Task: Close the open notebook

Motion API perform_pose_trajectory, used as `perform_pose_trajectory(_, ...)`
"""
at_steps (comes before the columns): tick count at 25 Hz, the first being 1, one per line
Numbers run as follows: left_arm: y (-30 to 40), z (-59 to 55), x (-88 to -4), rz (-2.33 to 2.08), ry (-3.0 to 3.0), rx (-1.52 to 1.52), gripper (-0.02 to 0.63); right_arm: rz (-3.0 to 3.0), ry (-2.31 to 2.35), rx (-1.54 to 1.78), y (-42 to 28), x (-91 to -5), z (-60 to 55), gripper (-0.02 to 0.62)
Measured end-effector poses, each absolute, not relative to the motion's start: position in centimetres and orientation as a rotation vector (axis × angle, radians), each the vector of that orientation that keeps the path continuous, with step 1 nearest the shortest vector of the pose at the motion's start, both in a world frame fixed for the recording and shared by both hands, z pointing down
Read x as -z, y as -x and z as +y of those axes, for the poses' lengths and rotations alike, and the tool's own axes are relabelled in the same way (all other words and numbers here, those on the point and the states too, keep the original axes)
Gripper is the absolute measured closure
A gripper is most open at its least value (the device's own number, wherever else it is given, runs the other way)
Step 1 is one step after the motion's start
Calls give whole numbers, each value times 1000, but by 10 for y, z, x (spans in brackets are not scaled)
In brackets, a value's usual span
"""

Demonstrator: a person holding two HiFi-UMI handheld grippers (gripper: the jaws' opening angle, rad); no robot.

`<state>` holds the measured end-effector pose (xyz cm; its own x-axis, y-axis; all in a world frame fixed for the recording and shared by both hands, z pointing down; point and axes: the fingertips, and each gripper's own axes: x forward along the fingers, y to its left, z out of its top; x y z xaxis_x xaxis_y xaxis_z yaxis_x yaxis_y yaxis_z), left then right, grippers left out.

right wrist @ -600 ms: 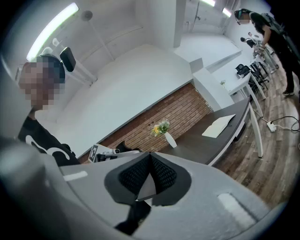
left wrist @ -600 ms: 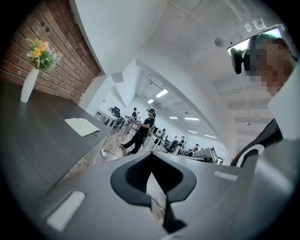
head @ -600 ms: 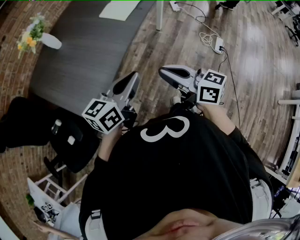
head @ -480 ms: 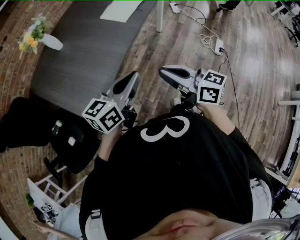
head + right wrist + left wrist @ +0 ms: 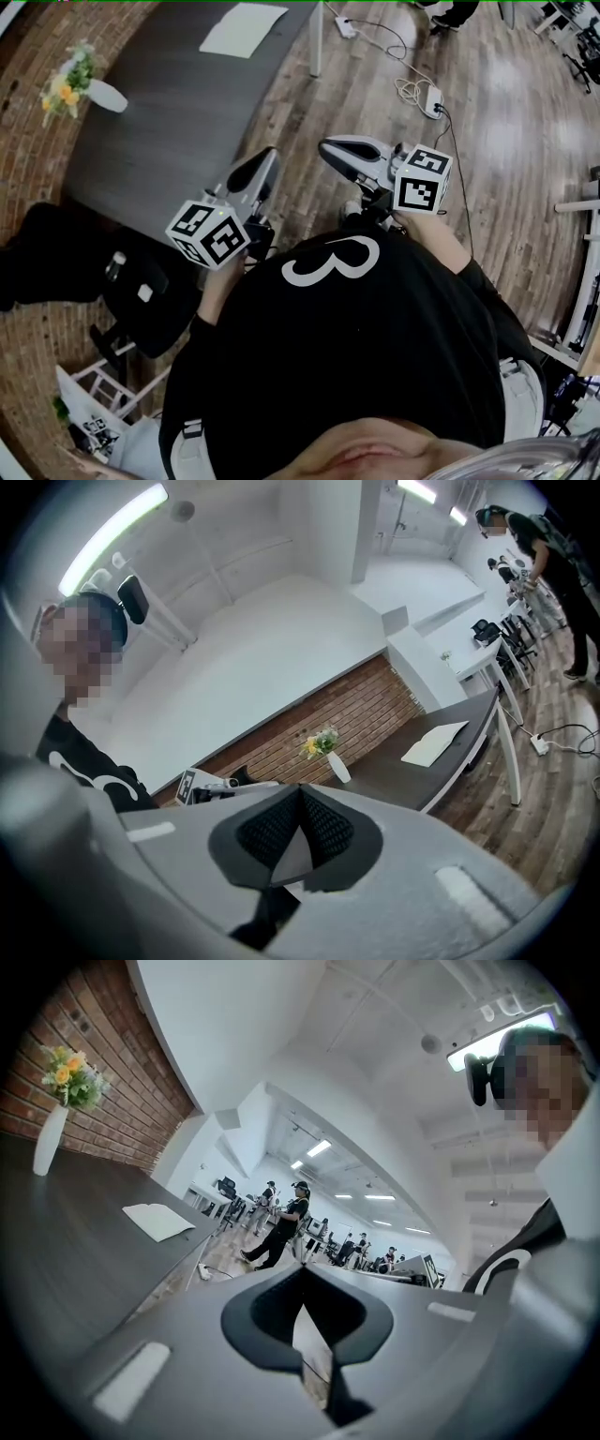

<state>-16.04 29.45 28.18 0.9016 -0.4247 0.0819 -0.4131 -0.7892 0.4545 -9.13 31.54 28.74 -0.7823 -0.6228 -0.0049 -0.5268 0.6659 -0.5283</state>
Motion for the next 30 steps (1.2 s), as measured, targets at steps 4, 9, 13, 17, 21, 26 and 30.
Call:
perform_pose_trajectory(4, 149, 291, -288, -602, -2580, 12, 594, 2669, 958, 797, 78, -297, 311, 594)
perform_pose_trajectory(9, 130, 271, -298, -623, -2548, -29, 594, 2636, 927, 860, 58, -306, 291, 594)
perform_pose_trajectory(13, 105, 241, -307, -630, -2525, -51, 594, 2620, 907, 902, 32, -313, 259, 594)
perform_pose_trajectory(17, 76, 204, -319, -645, -2498, -57, 594, 2608, 892, 937, 4, -322, 222, 594)
perform_pose_trajectory(21, 39, 168, -323, -654, -2476, -60, 594, 2584, 882, 974, -33, -331, 187, 594)
perform_pose_trajectory(26, -6, 119, -320, -659, -2472, -74, 594, 2571, 839, 991, -74, -325, 137, 594)
perform_pose_trajectory(30, -23, 94, -317, -706, -2467, -76, 594, 2575, 780, 1020, -95, -322, 110, 594)
